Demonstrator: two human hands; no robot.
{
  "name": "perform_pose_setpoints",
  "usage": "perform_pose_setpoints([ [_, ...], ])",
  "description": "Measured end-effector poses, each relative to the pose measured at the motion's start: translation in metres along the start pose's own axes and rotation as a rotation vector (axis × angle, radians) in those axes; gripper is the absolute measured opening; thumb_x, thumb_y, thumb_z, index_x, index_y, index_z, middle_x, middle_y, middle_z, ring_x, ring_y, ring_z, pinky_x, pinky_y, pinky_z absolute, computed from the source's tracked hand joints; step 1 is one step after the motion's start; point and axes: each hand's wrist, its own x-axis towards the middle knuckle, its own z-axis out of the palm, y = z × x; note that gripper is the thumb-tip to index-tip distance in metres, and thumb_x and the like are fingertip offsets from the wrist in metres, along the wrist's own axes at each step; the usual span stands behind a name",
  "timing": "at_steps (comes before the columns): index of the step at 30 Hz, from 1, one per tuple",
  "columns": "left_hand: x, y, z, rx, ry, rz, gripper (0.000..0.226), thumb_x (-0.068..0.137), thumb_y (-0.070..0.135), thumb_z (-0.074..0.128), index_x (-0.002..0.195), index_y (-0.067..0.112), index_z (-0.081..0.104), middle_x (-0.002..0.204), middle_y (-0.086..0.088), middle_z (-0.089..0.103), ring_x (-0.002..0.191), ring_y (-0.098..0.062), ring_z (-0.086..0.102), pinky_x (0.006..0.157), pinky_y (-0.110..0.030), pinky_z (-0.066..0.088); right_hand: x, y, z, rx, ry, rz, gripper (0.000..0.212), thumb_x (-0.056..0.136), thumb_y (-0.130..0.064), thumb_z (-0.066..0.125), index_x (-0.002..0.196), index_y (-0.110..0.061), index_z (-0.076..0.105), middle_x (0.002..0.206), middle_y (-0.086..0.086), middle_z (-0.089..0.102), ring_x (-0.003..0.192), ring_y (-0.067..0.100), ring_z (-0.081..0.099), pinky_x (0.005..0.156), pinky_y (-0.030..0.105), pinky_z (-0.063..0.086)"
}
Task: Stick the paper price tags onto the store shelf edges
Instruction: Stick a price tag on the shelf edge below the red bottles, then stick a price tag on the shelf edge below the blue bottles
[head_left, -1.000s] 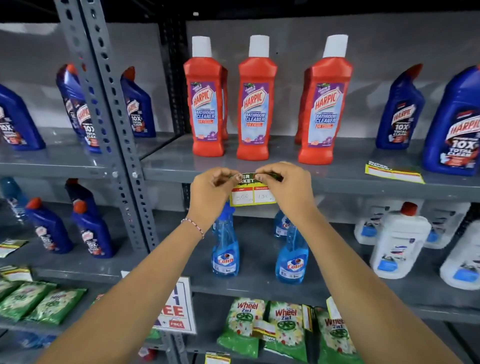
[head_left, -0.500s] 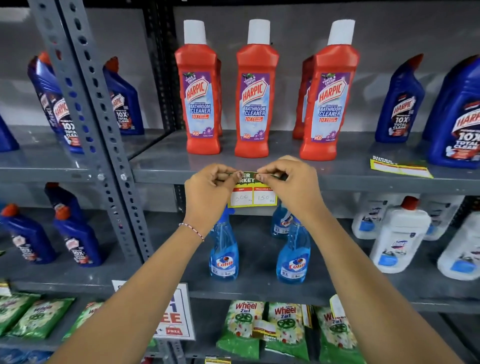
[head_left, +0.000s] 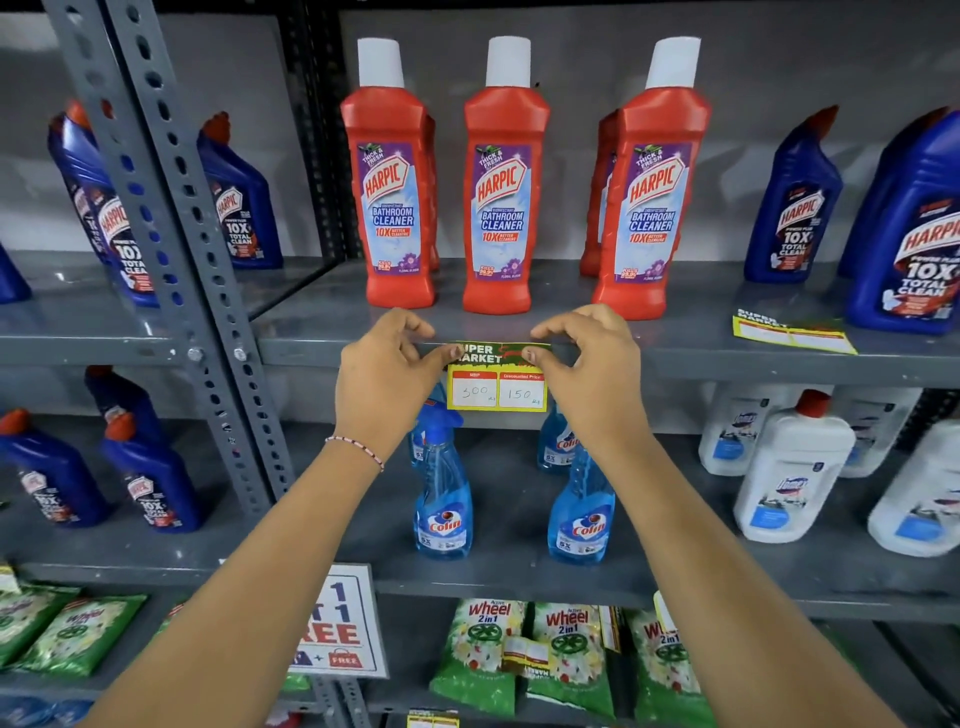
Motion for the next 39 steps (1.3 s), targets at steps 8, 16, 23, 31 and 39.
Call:
perform_pose_setpoints([
  [8, -0.011, 0.049, 0.019, -0.168, 0.042, 0.147, 0.013, 0.085, 0.01, 0.068, 0.084, 0.023, 0.066, 0.061, -0.005, 0.058, 0.058, -0.005, 0.051, 0.061, -0.006, 0.044, 0.002, 0.028, -0.058, -0.015, 0.067, 0.024, 0.019, 0.085, -0.001, 0.067, 0.093, -0.017, 0.073, 0.096, 0.002, 0.071, 0.08, 0.008, 0.062, 0.079, 0.023, 0.054],
  [16, 0.005, 0.159, 0.155, -0.474, -0.477, -0.065, 0.022, 0.084, 0.002, 0.067, 0.08, 0.023, 0.072, 0.081, -0.005, 0.073, 0.08, -0.023, 0.07, 0.089, -0.049, 0.059, 0.043, 0.125, -0.191, -0.421, 0.078, 0.469, 0.024, 0.088, -0.032, 0.064, 0.11, -0.023, 0.068, 0.115, 0.007, 0.071, 0.112, 0.033, 0.061, 0.103, 0.05, 0.043],
  [23, 0.028, 0.215, 0.24, -0.064, -0.684, -0.098, 0.025, 0.085, 0.01, 0.063, 0.105, -0.001, 0.072, 0.085, -0.009, 0.065, 0.086, -0.024, 0.06, 0.066, -0.025, 0.05, 0.071, 0.161, -0.216, -0.517, -0.161, 0.509, 0.025, 0.089, -0.046, 0.06, 0.093, -0.026, 0.074, 0.102, 0.002, 0.07, 0.098, 0.027, 0.056, 0.09, 0.043, 0.029],
  [31, 0.02, 0.206, 0.242, -0.508, -0.608, -0.241, 0.023, 0.084, -0.002, 0.072, 0.107, -0.005, 0.071, 0.09, -0.014, 0.075, 0.067, -0.008, 0.072, 0.066, -0.018, 0.06, 0.077, 0.171, -0.213, -0.333, -0.146, 0.508, 0.009, 0.09, -0.043, 0.061, 0.089, -0.035, 0.065, 0.09, -0.018, 0.065, 0.088, 0.013, 0.054, 0.087, 0.042, 0.022],
  [39, -0.001, 0.226, 0.233, -0.655, -0.512, -0.137, 0.006, 0.083, 0.005, 0.075, 0.086, 0.005, 0.071, 0.055, 0.005, 0.069, 0.043, -0.003, 0.054, 0.04, -0.014, 0.045, 0.055, 0.175, -0.253, 0.392, 0.049, 0.375, 0.01, 0.088, -0.012, 0.072, 0.096, -0.016, 0.069, 0.088, 0.0, 0.074, 0.068, -0.006, 0.07, 0.056, 0.006, 0.049],
])
